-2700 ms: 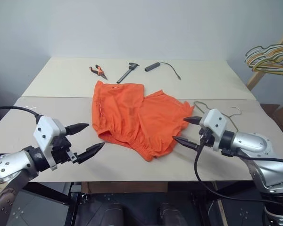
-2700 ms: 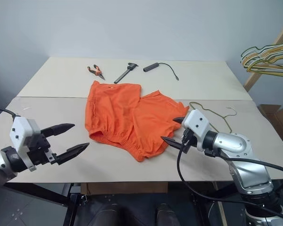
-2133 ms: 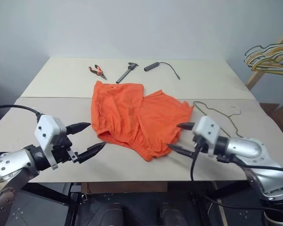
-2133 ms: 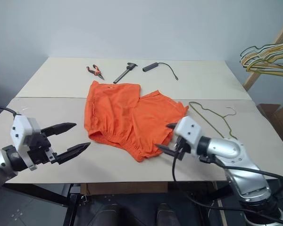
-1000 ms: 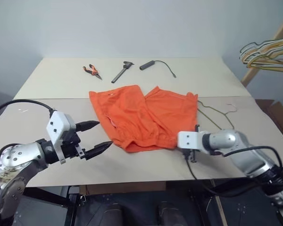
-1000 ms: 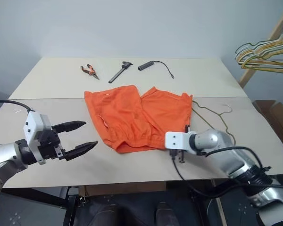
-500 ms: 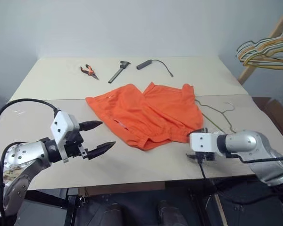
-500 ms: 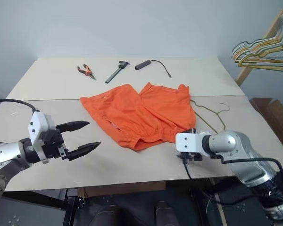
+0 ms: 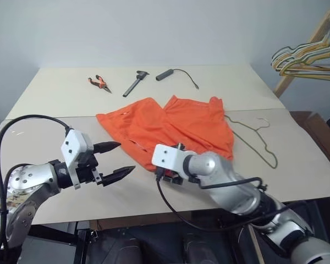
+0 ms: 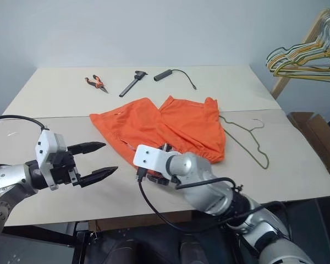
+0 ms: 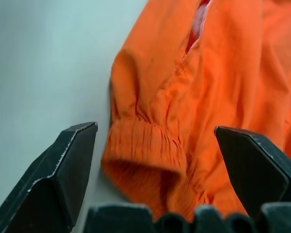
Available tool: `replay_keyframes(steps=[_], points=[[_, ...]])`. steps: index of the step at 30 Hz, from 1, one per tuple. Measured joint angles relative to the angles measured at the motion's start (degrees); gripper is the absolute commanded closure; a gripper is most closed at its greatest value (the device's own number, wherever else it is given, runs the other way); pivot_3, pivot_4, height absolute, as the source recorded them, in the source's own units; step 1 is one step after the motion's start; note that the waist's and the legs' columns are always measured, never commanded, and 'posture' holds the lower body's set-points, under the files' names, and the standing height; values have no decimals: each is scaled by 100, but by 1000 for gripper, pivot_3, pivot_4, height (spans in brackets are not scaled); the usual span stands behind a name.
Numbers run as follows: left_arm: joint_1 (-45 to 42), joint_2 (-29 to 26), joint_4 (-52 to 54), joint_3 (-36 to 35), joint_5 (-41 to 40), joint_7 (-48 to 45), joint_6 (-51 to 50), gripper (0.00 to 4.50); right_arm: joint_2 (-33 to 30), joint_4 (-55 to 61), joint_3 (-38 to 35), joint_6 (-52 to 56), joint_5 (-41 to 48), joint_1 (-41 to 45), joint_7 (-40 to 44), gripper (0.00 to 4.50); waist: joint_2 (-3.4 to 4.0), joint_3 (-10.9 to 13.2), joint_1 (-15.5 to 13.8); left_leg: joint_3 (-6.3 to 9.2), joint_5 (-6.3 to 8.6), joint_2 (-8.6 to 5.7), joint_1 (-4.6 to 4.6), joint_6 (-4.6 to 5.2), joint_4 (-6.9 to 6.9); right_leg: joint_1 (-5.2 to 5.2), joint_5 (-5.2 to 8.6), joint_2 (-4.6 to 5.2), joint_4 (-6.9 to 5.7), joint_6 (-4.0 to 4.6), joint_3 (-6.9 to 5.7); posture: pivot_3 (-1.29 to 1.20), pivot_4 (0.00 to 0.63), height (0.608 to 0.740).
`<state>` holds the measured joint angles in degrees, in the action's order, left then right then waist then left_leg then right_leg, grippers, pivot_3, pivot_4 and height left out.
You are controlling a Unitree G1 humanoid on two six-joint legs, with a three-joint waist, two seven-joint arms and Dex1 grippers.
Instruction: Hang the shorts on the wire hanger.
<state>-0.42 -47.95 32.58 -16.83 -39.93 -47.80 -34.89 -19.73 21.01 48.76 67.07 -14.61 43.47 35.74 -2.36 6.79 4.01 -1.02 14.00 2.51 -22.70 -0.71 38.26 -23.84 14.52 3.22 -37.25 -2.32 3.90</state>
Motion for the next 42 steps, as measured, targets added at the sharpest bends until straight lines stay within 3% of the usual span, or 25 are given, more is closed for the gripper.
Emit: replay_keyframes(steps=[5,13,17,21,24,26,29,36,39,42], points=[[43,14,2,-5,60,7,5,0,31,-305,311,0,-210,152,-210,1829,-2,-1,-5,1,-5,-6,-26,-8,3,-31,-1,6,-19,-1,1,-65,82,740],[-140,130,-105,184,205,13,166,0,-517,180,634,-79,-493,243,-161,4459,-3,-2,8,1,-5,-7,-29,-8,4,-35,0,5,-23,-2,1,-92,81,740],[-271,160,-235,353,401,5,267,0,-1553,949,401,-710,-467,-324,68,4485,-6,-4,-3,4,-4,-12,-32,-7,5,-32,1,10,-16,-3,-3,-103,81,740],[-450,-8,-560,661,851,-227,601,0,-3222,1313,-611,-2846,-35,-1531,427,4485,-10,-6,10,10,-4,-18,-36,-7,8,-27,2,13,-7,-7,-10,-115,78,740],[-524,-591,-1017,1038,1367,-969,1282,0,-3898,970,-1657,-4461,610,-2318,696,4485,-11,-7,107,3,-4,-11,-23,-6,5,-21,2,5,-8,-5,-4,-121,72,740],[-568,-1045,-1525,1395,2096,-1459,2168,0,-3941,724,-2366,-5031,1110,-2609,936,4485,-6,-10,204,-6,-4,-6,-13,-6,3,-16,1,0,-8,-3,6,-127,65,740],[-924,-1284,-2377,2095,3247,-1770,3587,0,-3949,555,-2864,-5477,1392,-2726,1207,4485,-2,-15,238,-6,-4,-6,-14,-6,4,-15,0,-1,-9,-3,5,-140,59,740],[-2289,-775,-3949,3099,5041,-1372,5005,0,-3752,476,-3315,-5667,1581,-2921,1493,4485,23,-64,209,-4,1,-7,-47,3,38,-22,-6,2,-9,-16,-1,-184,47,740],[-2623,-498,-4434,3301,5487,-1168,5168,626,-3715,613,-3453,-5647,1589,-2987,1540,4500,71,-142,250,-7,5,-10,-34,10,51,-4,-6,5,-11,-23,1,-195,45,740],[-2836,-204,-4865,3452,5809,-905,5265,1585,-3669,672,-3536,-5580,1589,-3082,1558,4500,88,-178,267,-6,6,-11,26,11,50,63,-2,5,-6,-30,-2,-205,41,740]])
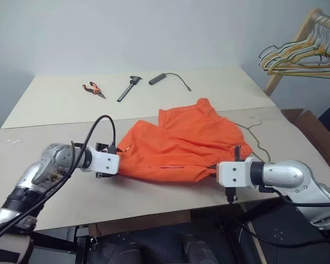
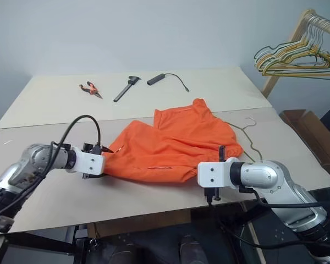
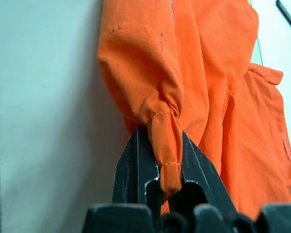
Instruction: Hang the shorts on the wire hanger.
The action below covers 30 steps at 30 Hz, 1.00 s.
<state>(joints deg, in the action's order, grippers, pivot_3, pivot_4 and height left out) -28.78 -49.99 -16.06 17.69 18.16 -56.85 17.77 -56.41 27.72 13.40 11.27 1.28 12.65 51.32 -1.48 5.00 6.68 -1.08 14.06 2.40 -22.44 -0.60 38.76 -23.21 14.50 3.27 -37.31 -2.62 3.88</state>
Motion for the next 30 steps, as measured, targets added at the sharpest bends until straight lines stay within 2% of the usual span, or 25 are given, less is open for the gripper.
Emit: replay_keyframes(steps=[3,9,16,22,26,30], points=[[-189,195,-456,110,277,312,129,2593,14,47,-142,31,-1,-60,43,4500,-2,-34,51,1,0,2,18,0,1,18,19,-1,5,-36,1,-209,39,740],[-684,436,-1249,134,526,916,326,4492,125,-16,-304,9,-4,-90,86,4500,-4,-40,134,6,5,1,0,8,1,5,-3,-2,7,-5,3,-205,36,740],[-942,416,-1575,123,514,1023,631,4492,447,-469,-302,-369,-262,-2,-71,4500,-5,-43,249,8,7,-10,-3,11,3,6,-5,8,11,-12,5,-188,28,740],[-1423,115,-1995,125,639,1041,953,4492,964,-929,-179,-846,-603,179,-314,4500,-9,-46,345,19,7,-15,-5,11,2,5,-5,8,10,-14,3,-172,23,740],[-1581,-504,-1953,116,525,598,1270,4492,1374,-1321,49,-1238,-772,446,-417,4500,-9,-48,437,23,8,-18,-4,13,-2,2,-4,10,9,-15,5,-160,26,740],[-731,-1372,-996,71,-267,-590,1478,4492,1513,-1889,188,-1863,-954,684,-541,4500,-8,-49,509,23,9,-16,-5,14,-3,1,-4,15,7,-16,6,-155,27,740]])
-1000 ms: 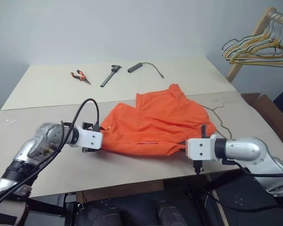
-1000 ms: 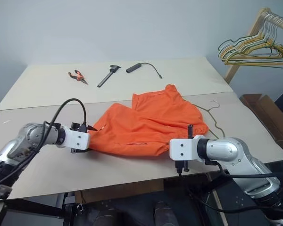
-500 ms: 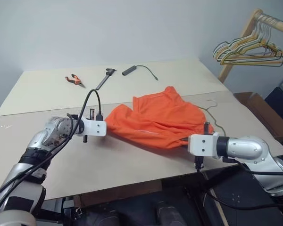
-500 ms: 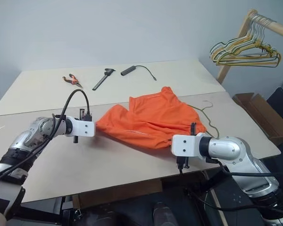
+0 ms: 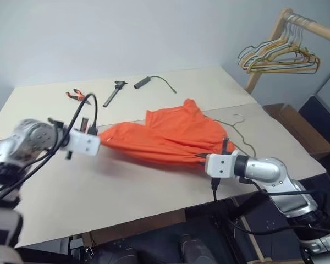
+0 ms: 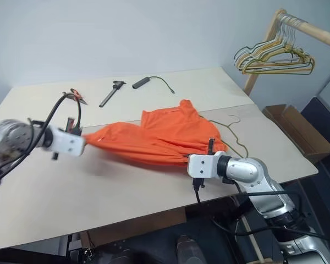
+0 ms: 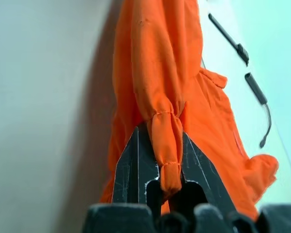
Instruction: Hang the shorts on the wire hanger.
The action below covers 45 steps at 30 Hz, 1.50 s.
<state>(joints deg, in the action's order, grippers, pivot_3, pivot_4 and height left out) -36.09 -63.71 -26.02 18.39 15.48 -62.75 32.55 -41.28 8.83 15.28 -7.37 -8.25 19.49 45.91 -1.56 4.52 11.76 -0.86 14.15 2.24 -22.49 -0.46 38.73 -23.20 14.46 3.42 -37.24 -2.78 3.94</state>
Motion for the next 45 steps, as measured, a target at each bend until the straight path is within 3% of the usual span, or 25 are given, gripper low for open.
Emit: replay_keyframes(steps=[4,6,8,10,12,16,21,26,29,32,35,38,41,45], points=[[1628,-1081,1673,-236,-1166,-906,-161,4492,73,-713,135,-909,-229,250,-181,4500,-1,1,61,-6,3,19,1,4,1,-2,-1,-1,-1,1,4,-142,38,740],[2951,-1748,2731,-892,-1698,-940,-333,4492,154,-1259,328,-1637,-454,545,-365,4500,-4,2,77,-7,5,29,14,7,-3,7,-2,-2,-1,3,9,-129,43,740],[3956,-1991,3460,-1641,-2053,-1009,-588,4492,199,-1758,429,-2298,-630,778,-583,4500,-3,2,41,-18,5,28,26,7,-2,19,-1,0,-2,3,8,-125,46,740],[4889,-1936,4103,-2461,-2248,-1176,-910,4492,265,-2259,484,-2941,-818,999,-838,4500,-3,2,4,-27,5,28,33,7,-2,22,-1,-1,-2,3,9,-117,48,740],[5769,-1544,4941,-3291,-2274,-1416,-1317,4492,287,-2815,560,-3661,-1087,1244,-1132,4500,-2,2,-4,-35,5,26,35,7,-4,22,0,-3,1,5,12,-112,51,740],[6705,-900,6147,-4205,-2275,-1710,-2003,4492,276,-3662,762,-4634,-1460,1563,-1396,4500,-1,3,-7,-39,5,27,40,8,-5,23,-1,-7,3,8,20,-110,53,740],[6920,-602,6665,-4450,-2248,-1841,-2502,4492,247,-3964,816,-5018,-1322,1603,-1287,4500,-1,3,-27,-41,15,26,128,23,-13,111,8,-8,14,18,23,-100,55,740],[6654,-543,6731,-4392,-2523,-1870,-2939,4492,-553,-3176,1061,-4629,-291,1066,19,4500,-1,3,-130,-46,25,28,131,37,-14,111,14,-5,17,19,27,-111,50,740],[5688,-494,6302,-3977,-2685,-1637,-3174,4492,-663,-2460,1004,-3214,559,855,604,4500,1,2,-145,-49,25,31,137,39,-12,112,13,-11,9,20,33,-118,44,740],[3000,12,4731,-2991,-2422,-931,-3413,4492,-95,-2309,597,-1663,1059,1581,528,4500,22,-8,-142,-40,18,23,143,48,-2,120,-2,-26,19,1,35,-127,32,740],[497,936,2785,-2138,-1461,269,-3354,4492,419,-3065,354,-1117,799,2960,13,4500,27,-19,-134,-15,18,9,127,46,2,111,-16,-22,16,9,23,-127,20,740],[-2205,1737,-301,-1281,-73,2238,-3003,4492,1187,-4901,284,-885,112,4698,-1233,4500,12,-35,-122,28,1,-13,53,19,6,39,-21,1,-7,5,3,-131,0,740],[-4512,2166,-3016,-827,876,4673,-2544,4492,1857,-6778,212,-942,-467,6098,-3091,4500,7,-54,-45,52,-47,-52,-86,-65,-10,-133,-18,49,-54,-1,5,-143,0,740],[-6088,2296,-4508,-530,1583,7517,-2137,4492,2456,-7889,-268,-1789,-549,6978,-5307,4500,6,-55,133,48,-53,-151,-164,-74,-70,-269,4,158,-88,-39,10,-146,0,740]])
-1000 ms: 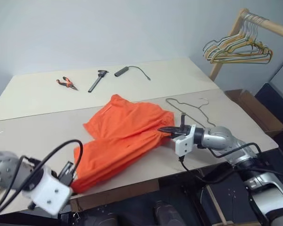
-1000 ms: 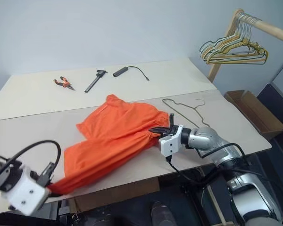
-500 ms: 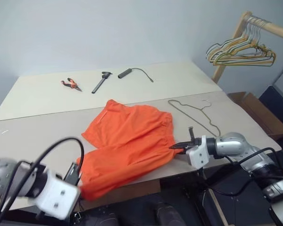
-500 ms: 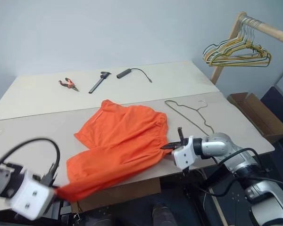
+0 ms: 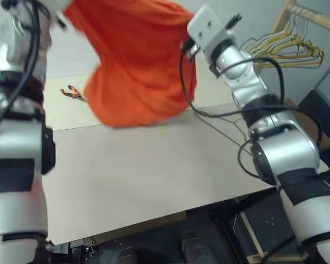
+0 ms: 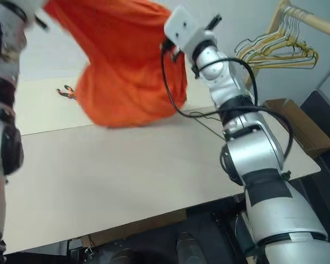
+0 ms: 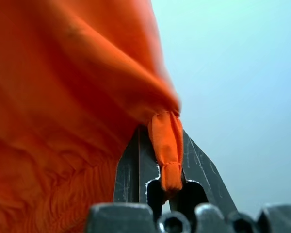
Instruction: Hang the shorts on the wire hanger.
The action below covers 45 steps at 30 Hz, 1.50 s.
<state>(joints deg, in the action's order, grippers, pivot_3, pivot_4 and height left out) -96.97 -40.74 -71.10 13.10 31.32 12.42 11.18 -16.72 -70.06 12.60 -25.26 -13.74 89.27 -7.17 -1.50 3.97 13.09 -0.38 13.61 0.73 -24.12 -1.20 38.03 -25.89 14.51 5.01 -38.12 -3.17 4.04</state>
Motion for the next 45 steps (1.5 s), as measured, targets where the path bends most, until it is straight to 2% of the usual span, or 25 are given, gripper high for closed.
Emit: replay_keyframes(steps=[1,3,6,8,10,11,14,15,19,21,25,26,30,34,38,40,45], points=[[-239,-1,-88,60,113,511,174,4492,32,-78,-69,-203,-36,186,-418,4500,0,0,31,-1,2,-13,-30,5,-1,-34,1,18,-2,-3,0,-146,0,740],[-486,-95,-140,206,337,1122,764,4492,-47,-161,-194,-559,-136,429,-1009,4500,1,-2,34,-1,10,-43,-23,20,-8,-28,2,36,-3,-8,-5,-130,0,740],[-331,-303,-162,419,486,998,1549,4492,-243,-218,-199,-949,-305,290,-1157,4500,-3,-20,22,1,6,-70,-3,45,-6,15,3,53,10,-31,-6,-124,1,740],[226,-353,-126,424,374,391,2206,4492,-308,-308,-161,-1190,-395,-183,-824,4500,-4,-24,3,4,16,-81,54,91,-6,102,6,62,46,-59,-10,-121,11,740],[1230,-393,267,315,-152,-663,2969,4492,-420,-370,65,-1449,-558,-809,-40,4500,-2,-29,10,3,23,-90,132,142,-10,196,-12,69,61,-77,-15,-121,11,740],[1800,-390,403,310,-390,-1229,3298,4492,-496,-452,193,-1570,-647,-1162,385,4500,-5,-28,22,5,19,-93,151,152,4,225,-14,72,75,-80,-16,-122,21,740],[3284,-541,1327,262,-1258,-2791,3457,4492,-693,-592,437,-1862,-777,-1886,1682,4500,-6,-25,104,31,8,-90,176,167,5,263,-45,64,100,-85,-19,-120,41,740],[4057,-743,2195,232,-1828,-3601,3238,4492,-794,-580,589,-2094,-854,-2124,2226,4500,-5,-25,165,38,8,-89,172,167,5,263,-46,63,93,-85,-20,-120,41,740],[6357,-1601,5044,225,-3206,-5490,2007,4492,-1082,-562,1101,-2649,-1164,-2851,3779,4500,-2,-25,407,53,10,-77,162,168,0,252,-47,51,90,-86,-9,-123,53,740],[6930,-1990,5910,127,-3553,-6004,1385,4492,-1053,-560,1227,-2750,-1252,-3012,4113,4500,-4,-23,447,55,9,-75,162,168,1,251,-48,52,87,-84,-10,-127,58,740],[8276,-3227,7262,-310,-3860,-6999,567,4492,-1107,-232,1369,-3081,-1377,-3162,4265,4500,-2,-6,519,55,15,-74,262,174,-2,343,-46,43,107,-83,-9,-136,61,740],[8534,-3393,7430,-373,-3868,-7175,470,4492,-1100,-171,1400,-3154,-1441,-3191,4228,4500,-3,10,499,53,20,-72,310,179,-8,392,-40,42,114,-82,-10,-143,63,740],[9852,-3941,8270,-991,-4001,-7649,128,4492,-1062,138,1581,-3329,-1696,-3287,3846,4500,-4,45,471,51,26,-51,379,182,-17,465,-32,40,136,-72,-12,-156,66,740],[11002,-3998,9108,-1924,-3808,-7855,-188,4492,-1038,287,1739,-3423,-1939,-3391,3363,4500,-5,51,436,45,43,-44,377,184,-17,462,-24,38,140,-66,-10,-162,68,740],[12315,-3415,10622,-3055,-3585,-8137,-978,4492,-1033,374,1844,-3523,-2106,-3441,3018,4500,-2,62,439,38,60,-33,375,179,-18,461,-16,32,147,-61,-8,-156,74,740],[12665,-3161,11215,-3305,-3540,-8244,-1333,4492,-1071,442,1849,-3677,-2107,-3536,2963,4500,-2,65,410,39,63,-28,379,177,-18,463,-14,26,147,-57,-8,-151,78,740],[12977,-2820,11839,-3681,-3419,-8464,-1829,4492,-1300,636,1846,-4087,-2023,-3882,3103,4500,1,82,278,37,62,-24,394,177,-17,475,-9,20,141,-47,-9,-152,83,740]])
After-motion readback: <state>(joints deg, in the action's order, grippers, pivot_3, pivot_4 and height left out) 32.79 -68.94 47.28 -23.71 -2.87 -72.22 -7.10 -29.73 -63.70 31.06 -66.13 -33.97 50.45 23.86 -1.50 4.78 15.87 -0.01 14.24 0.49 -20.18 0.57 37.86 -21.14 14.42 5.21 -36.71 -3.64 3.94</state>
